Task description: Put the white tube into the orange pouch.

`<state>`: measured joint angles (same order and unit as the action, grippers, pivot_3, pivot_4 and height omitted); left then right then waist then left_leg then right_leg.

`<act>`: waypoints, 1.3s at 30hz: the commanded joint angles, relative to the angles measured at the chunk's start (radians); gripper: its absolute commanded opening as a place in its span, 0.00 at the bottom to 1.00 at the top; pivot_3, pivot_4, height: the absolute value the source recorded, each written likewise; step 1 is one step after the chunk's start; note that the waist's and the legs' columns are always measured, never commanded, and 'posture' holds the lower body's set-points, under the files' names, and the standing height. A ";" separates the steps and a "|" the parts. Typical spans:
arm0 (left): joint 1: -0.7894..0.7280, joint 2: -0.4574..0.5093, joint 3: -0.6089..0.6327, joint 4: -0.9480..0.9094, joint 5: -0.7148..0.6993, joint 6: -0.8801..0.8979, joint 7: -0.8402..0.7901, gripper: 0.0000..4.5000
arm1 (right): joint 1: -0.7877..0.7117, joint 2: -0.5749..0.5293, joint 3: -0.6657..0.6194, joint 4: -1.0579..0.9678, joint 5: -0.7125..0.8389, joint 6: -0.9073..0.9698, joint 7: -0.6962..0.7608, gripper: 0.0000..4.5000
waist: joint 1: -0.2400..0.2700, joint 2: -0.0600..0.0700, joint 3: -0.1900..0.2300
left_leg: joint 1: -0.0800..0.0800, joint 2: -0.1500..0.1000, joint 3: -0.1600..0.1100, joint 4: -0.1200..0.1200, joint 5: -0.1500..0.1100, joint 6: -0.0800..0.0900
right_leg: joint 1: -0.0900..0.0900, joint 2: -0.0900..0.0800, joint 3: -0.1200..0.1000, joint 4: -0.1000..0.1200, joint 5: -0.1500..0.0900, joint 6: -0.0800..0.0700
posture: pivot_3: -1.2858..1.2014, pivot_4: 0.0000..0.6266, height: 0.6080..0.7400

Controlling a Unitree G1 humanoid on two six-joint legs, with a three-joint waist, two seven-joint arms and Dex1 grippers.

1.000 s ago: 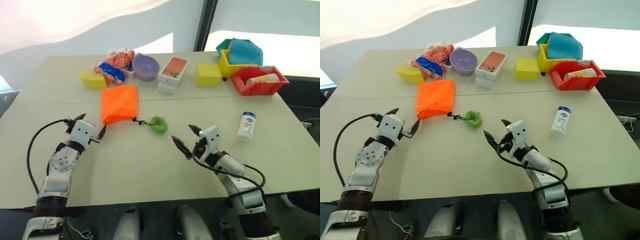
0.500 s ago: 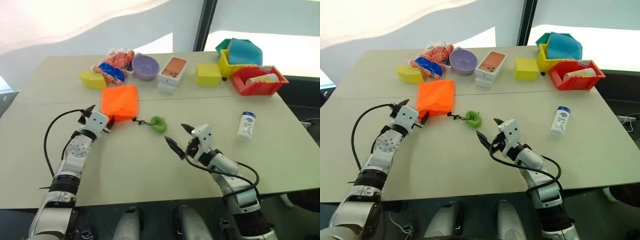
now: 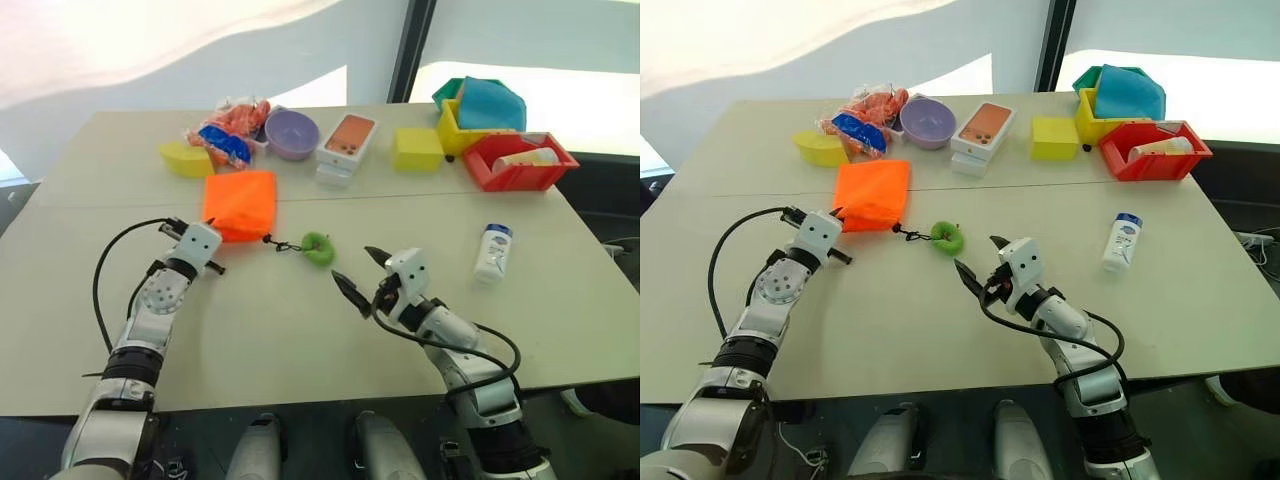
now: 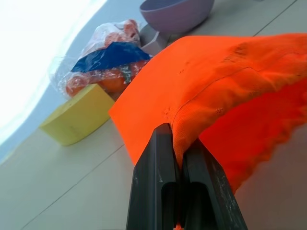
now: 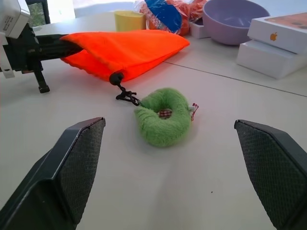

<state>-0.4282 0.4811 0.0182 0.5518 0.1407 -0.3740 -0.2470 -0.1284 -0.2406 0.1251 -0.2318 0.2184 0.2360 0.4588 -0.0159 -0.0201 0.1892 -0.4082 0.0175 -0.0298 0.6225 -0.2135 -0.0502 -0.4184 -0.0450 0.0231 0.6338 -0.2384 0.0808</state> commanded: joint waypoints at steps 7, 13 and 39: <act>0.257 0.063 0.077 -0.500 -0.130 0.245 -0.116 0.01 | -0.005 -0.101 -0.247 -0.006 0.007 -0.021 -0.077 1.00 | 0.004 0.000 0.000 | 0.000 0.000 0.000 0.000 0.000 0.000 | 0.000 0.000 0.000 0.000 -0.001 -0.002 | 0.52 0.24 1.00; 0.431 -0.012 0.017 -0.867 -0.173 0.467 -0.120 0.01 | -0.041 -0.159 -0.396 0.106 -0.004 0.048 -0.175 1.00 | 0.000 0.000 0.000 | 0.000 0.000 0.001 0.001 0.000 0.000 | 0.001 -0.001 0.001 0.000 -0.002 -0.004 | 0.52 0.24 1.00; 0.538 -0.033 0.158 -0.854 -0.281 0.482 -0.196 0.01 | -0.075 -0.068 -0.475 0.251 -0.004 0.116 -0.406 1.00 | 0.000 0.002 0.000 | 0.001 0.000 0.001 0.004 0.000 0.000 | 0.001 0.000 0.003 0.001 -0.002 -0.005 | 0.52 0.24 1.00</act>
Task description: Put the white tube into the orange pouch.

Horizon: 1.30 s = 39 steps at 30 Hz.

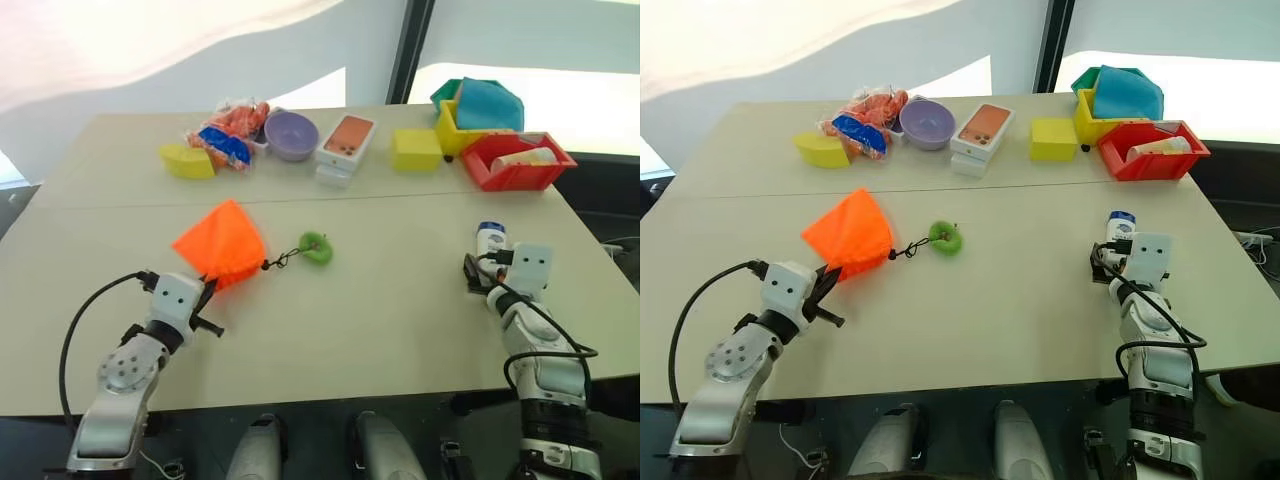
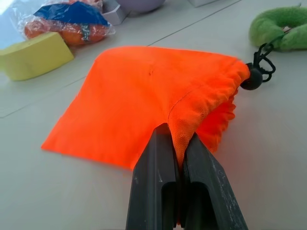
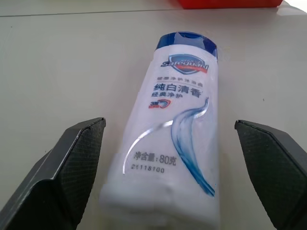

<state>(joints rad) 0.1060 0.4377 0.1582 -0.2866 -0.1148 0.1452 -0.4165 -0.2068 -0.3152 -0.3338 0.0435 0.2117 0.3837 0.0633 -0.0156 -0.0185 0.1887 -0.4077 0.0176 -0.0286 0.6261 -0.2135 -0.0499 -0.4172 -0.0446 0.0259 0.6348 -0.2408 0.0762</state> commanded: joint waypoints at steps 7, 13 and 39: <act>0.018 -0.002 -0.006 -0.028 -0.029 -0.059 -0.051 0.00 | 0.009 0.023 -0.019 -0.022 0.011 -0.068 -0.004 0.68 | -0.001 0.000 0.000 | 0.000 0.000 0.000 0.000 0.000 0.000 | 0.000 0.000 0.000 0.000 0.000 0.000 | 0.52 0.24 1.00; 0.007 -0.013 -0.014 -0.027 -0.026 -0.057 -0.041 0.00 | 0.011 0.030 -0.002 -0.027 0.000 -0.072 -0.011 0.35 | -0.001 0.000 0.000 | 0.000 0.000 0.000 0.000 0.000 0.000 | 0.000 0.000 0.000 0.000 0.000 0.000 | 0.52 0.24 1.00; -0.066 -0.011 -0.009 -0.122 -0.176 0.057 -0.074 0.00 | -0.126 0.028 0.691 -0.209 0.049 0.019 0.656 0.35 | 0.001 0.000 0.001 | -0.002 0.004 0.000 0.001 0.000 0.000 | -0.001 0.002 -0.001 -0.002 0.001 -0.002 | 0.52 0.24 1.00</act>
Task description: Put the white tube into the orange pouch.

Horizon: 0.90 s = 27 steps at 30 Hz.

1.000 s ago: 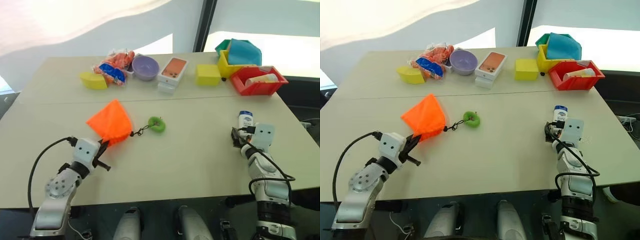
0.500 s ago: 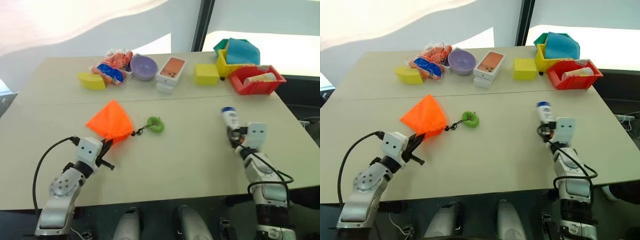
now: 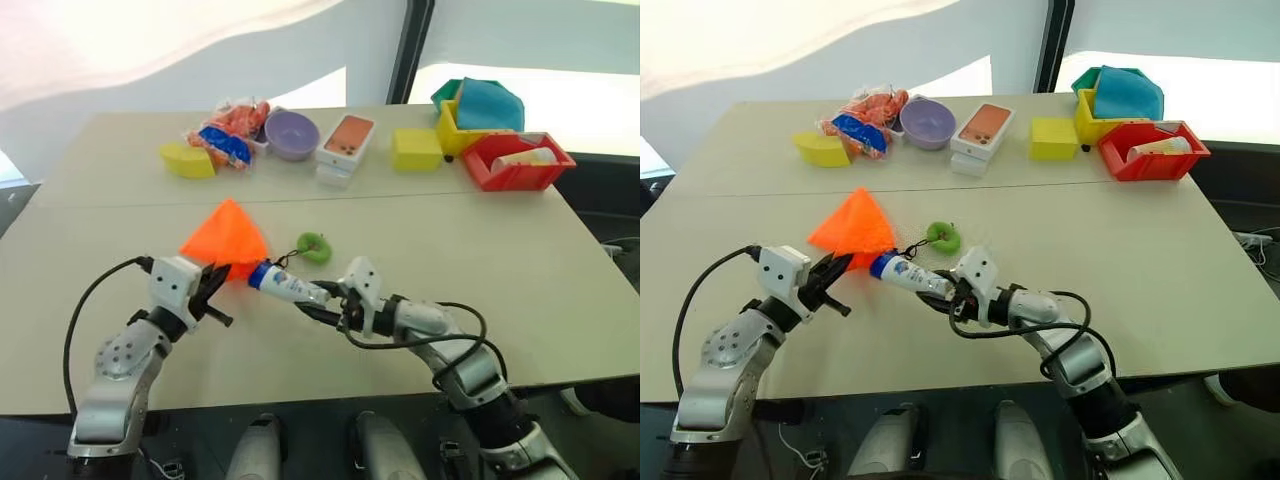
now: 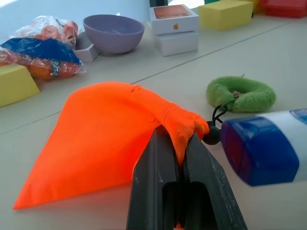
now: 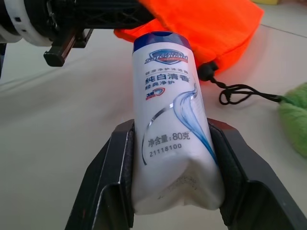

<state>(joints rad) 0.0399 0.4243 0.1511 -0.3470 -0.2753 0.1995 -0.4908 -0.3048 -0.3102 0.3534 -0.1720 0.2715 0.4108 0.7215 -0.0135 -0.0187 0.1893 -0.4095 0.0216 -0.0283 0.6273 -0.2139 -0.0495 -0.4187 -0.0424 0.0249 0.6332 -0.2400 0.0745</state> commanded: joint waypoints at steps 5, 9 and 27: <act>0.015 0.002 -0.025 -0.103 -0.020 0.025 -0.013 0.00 | -0.063 0.085 0.003 0.063 -0.032 -0.026 -0.028 0.35 | -0.003 0.000 0.000 | 0.000 0.000 0.000 0.000 0.000 0.000 | 0.000 0.001 0.000 0.000 0.000 0.000 | 0.52 0.24 1.00; 0.035 0.016 -0.053 -0.138 -0.020 0.038 -0.040 0.00 | -0.081 0.139 -0.010 0.101 -0.045 -0.044 -0.062 0.35 | -0.005 0.000 0.000 | 0.000 0.000 0.000 0.000 0.000 0.000 | -0.001 0.001 0.000 0.000 0.000 0.000 | 0.52 0.24 1.00; 0.036 0.060 0.058 -0.129 -0.177 0.161 -0.085 0.00 | -0.011 0.033 -0.049 0.007 -0.029 -0.022 0.008 0.35 | -0.003 0.000 0.000 | 0.000 0.000 0.000 0.000 0.000 0.000 | -0.001 0.000 0.000 0.000 0.000 0.000 | 0.52 0.24 1.00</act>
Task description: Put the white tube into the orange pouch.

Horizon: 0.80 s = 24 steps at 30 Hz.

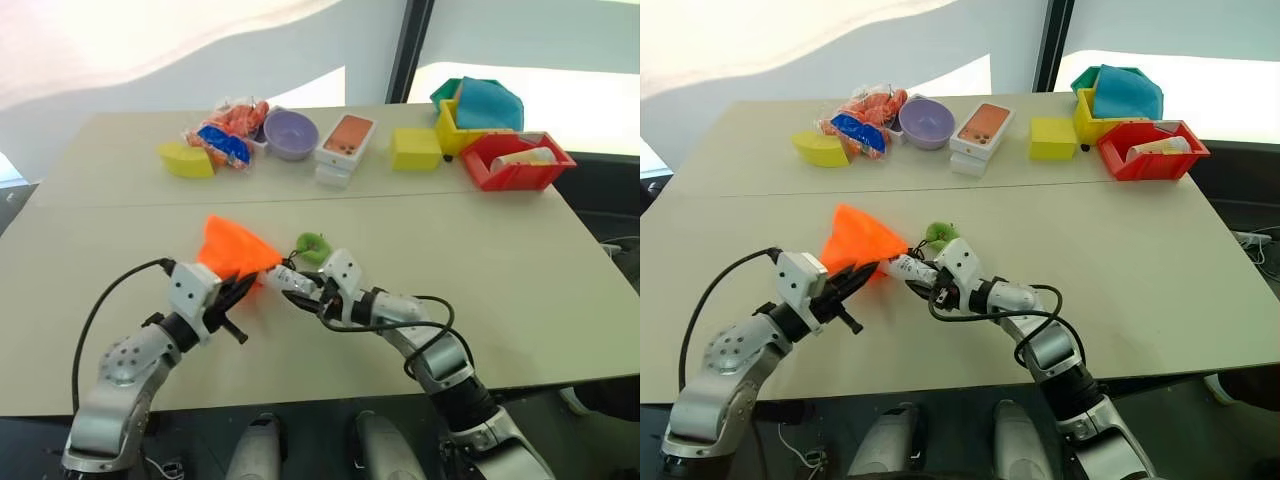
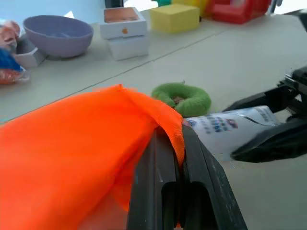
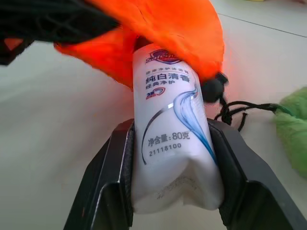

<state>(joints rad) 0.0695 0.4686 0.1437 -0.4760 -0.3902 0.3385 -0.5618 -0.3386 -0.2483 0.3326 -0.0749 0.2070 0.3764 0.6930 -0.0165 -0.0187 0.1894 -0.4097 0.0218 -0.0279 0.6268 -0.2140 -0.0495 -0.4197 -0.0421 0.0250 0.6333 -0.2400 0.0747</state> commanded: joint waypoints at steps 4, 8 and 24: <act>0.018 0.033 0.166 0.041 -0.232 0.139 -0.051 0.00 | 0.072 -0.078 -0.041 -0.160 0.067 0.048 0.066 0.35 | -0.004 0.000 0.000 | 0.000 0.001 0.000 0.000 0.000 0.000 | 0.000 0.001 0.000 0.000 -0.001 0.001 | 0.52 0.24 1.00; 0.021 0.058 0.240 0.087 -0.416 0.288 -0.084 0.00 | 0.104 -0.078 -0.020 -0.194 0.080 0.071 0.074 0.35 | -0.004 0.000 0.000 | 0.000 0.002 0.000 0.000 0.000 0.000 | -0.001 0.002 0.000 0.000 -0.002 0.003 | 0.52 0.24 1.00; -0.104 0.200 0.262 0.201 -0.507 0.425 -0.182 0.00 | 0.035 0.058 0.059 -0.081 0.033 -0.004 0.066 0.35 | -0.003 -0.001 0.000 | 0.000 0.002 0.000 -0.001 0.000 0.000 | -0.001 0.001 0.000 -0.001 0.000 -0.001 | 0.52 0.24 1.00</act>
<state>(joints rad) -0.0404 0.6558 0.4048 -0.2398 -0.8853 0.7602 -0.7296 -0.2864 -0.2090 0.3908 -0.1457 0.2362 0.4007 0.7540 -0.0195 -0.0196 0.1898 -0.4100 0.0236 -0.0277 0.6259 -0.2143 -0.0496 -0.4212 -0.0412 0.0251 0.6327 -0.2397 0.0737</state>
